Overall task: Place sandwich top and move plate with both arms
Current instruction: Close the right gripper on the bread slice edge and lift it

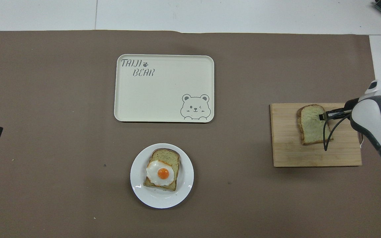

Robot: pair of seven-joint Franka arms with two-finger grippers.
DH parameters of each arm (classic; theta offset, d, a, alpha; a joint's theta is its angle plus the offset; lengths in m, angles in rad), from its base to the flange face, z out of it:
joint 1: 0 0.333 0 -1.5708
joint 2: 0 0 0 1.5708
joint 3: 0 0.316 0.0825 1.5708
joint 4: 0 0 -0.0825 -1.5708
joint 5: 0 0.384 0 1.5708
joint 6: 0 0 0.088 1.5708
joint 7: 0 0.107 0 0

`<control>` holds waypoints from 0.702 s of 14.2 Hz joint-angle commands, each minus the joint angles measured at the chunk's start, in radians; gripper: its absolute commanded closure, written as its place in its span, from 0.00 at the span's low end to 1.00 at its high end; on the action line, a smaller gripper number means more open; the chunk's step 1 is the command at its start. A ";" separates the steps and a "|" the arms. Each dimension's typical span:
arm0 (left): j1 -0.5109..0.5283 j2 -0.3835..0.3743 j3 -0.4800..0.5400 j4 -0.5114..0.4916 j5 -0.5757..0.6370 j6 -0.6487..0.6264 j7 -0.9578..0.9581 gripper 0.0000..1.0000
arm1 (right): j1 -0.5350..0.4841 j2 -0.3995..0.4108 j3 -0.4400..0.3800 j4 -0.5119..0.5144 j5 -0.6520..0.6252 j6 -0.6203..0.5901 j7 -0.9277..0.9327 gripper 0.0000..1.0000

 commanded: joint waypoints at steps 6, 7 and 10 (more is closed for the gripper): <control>-0.009 -0.028 0.007 -0.032 -0.001 -0.005 -0.006 0.00 | -0.012 -0.045 0.006 0.072 0.017 -0.124 -0.002 1.00; -0.007 -0.028 0.007 -0.030 -0.001 -0.005 -0.005 0.00 | -0.012 -0.060 0.003 0.074 0.013 -0.129 -0.004 1.00; -0.007 -0.028 0.007 -0.032 -0.001 -0.006 -0.002 0.00 | -0.012 -0.084 0.000 0.107 0.008 -0.228 -0.007 1.00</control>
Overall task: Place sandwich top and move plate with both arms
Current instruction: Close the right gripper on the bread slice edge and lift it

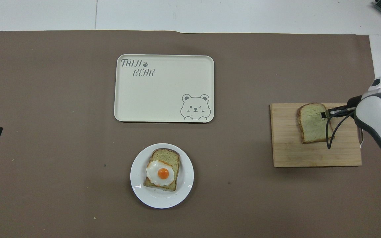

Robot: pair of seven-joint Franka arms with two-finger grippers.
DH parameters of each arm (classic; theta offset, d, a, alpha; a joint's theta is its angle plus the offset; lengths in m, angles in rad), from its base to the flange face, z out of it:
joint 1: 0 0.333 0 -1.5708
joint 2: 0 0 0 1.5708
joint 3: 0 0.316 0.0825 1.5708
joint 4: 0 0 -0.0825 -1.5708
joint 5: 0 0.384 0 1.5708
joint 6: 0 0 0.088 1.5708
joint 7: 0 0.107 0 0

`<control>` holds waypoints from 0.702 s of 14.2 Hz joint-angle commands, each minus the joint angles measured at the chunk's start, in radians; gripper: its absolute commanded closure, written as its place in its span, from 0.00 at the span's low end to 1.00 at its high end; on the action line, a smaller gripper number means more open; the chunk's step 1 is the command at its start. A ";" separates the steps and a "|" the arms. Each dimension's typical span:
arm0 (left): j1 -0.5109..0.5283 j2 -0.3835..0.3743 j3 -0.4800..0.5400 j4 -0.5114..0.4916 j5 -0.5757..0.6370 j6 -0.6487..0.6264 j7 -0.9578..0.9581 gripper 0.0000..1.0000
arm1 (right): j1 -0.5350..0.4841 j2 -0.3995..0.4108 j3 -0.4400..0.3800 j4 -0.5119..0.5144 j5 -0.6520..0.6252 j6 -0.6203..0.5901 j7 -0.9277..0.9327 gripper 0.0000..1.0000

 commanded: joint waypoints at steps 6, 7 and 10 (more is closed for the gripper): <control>-0.003 -0.029 0.008 -0.031 -0.001 -0.014 -0.008 0.00 | 0.006 -0.063 0.010 0.078 0.008 -0.277 -0.001 1.00; -0.003 -0.029 0.008 -0.030 -0.001 -0.014 -0.008 0.00 | 0.006 -0.068 0.012 0.078 0.011 -0.306 -0.001 1.00; -0.003 -0.029 0.008 -0.030 -0.001 -0.008 -0.006 0.00 | 0.006 -0.089 0.012 0.077 0.016 -0.366 -0.001 1.00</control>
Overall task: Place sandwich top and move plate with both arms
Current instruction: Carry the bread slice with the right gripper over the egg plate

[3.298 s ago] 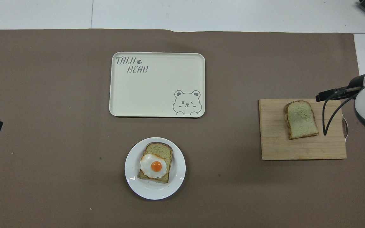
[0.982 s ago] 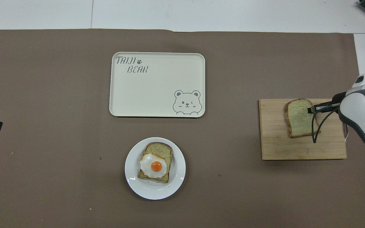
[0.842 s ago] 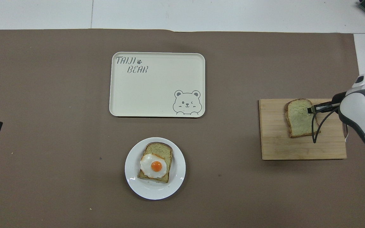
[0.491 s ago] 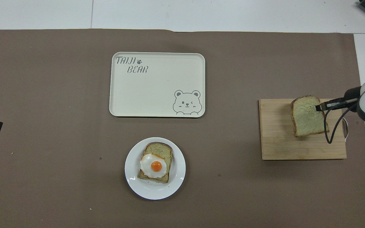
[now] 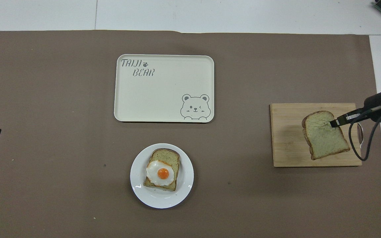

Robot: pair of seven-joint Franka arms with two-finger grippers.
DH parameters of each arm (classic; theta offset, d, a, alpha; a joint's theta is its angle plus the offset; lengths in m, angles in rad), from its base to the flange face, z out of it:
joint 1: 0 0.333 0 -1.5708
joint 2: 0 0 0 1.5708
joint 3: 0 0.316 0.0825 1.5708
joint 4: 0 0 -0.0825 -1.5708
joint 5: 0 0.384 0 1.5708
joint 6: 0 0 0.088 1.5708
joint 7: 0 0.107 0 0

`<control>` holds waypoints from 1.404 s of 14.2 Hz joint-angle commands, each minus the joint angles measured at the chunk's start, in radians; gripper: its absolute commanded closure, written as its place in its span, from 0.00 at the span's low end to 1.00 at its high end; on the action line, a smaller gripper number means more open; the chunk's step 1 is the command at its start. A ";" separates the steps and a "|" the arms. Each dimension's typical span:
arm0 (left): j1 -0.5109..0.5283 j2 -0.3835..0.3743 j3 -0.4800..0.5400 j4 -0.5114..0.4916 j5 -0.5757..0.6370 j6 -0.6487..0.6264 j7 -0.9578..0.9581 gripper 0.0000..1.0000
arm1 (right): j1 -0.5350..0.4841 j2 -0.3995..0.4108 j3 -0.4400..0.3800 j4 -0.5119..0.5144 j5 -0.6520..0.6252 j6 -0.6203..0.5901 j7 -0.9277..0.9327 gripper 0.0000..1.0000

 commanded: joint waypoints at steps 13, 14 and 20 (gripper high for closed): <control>-0.002 -0.026 0.006 -0.029 -0.001 0.001 -0.055 0.00 | 0.167 -0.039 0.015 -0.018 0.021 -0.073 0.171 1.00; -0.002 -0.026 0.006 -0.029 -0.001 0.001 -0.057 0.00 | 0.199 -0.038 0.015 -0.018 0.022 -0.057 0.214 1.00; -0.005 -0.024 0.005 -0.029 -0.001 0.000 -0.055 0.00 | 0.372 -0.035 0.018 -0.030 0.024 0.106 0.436 1.00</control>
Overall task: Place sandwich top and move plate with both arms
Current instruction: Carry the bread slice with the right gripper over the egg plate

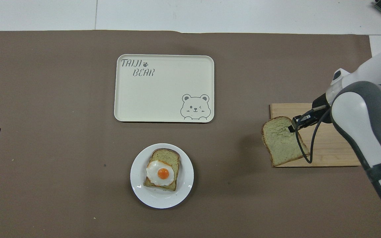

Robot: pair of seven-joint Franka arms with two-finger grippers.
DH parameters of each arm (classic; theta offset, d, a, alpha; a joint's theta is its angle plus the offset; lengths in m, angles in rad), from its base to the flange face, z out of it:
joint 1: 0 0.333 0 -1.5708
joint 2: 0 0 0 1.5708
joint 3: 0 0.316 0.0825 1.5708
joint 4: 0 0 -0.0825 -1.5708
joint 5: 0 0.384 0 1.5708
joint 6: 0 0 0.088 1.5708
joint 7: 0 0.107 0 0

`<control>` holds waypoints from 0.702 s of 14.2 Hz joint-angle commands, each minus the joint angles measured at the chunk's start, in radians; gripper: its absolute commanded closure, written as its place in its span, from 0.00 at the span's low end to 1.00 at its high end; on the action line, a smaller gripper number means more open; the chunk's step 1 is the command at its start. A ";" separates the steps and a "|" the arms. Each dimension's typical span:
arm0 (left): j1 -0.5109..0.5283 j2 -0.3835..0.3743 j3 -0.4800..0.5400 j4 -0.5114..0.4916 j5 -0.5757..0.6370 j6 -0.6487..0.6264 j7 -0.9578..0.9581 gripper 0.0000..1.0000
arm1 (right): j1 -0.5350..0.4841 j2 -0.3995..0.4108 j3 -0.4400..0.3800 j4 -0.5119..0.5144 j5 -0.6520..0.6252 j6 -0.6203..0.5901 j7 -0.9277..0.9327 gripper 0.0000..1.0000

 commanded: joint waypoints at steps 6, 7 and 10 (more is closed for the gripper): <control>-0.010 -0.025 0.003 -0.028 -0.001 -0.002 -0.012 0.00 | 0.177 -0.022 0.004 -0.026 0.134 0.092 0.239 1.00; -0.010 -0.023 0.003 -0.028 -0.001 -0.002 -0.012 0.00 | 0.183 -0.022 0.005 -0.025 0.134 0.093 0.251 1.00; -0.009 -0.025 0.003 -0.028 -0.001 -0.002 -0.012 0.00 | 0.214 -0.022 0.027 -0.023 0.175 0.116 0.267 1.00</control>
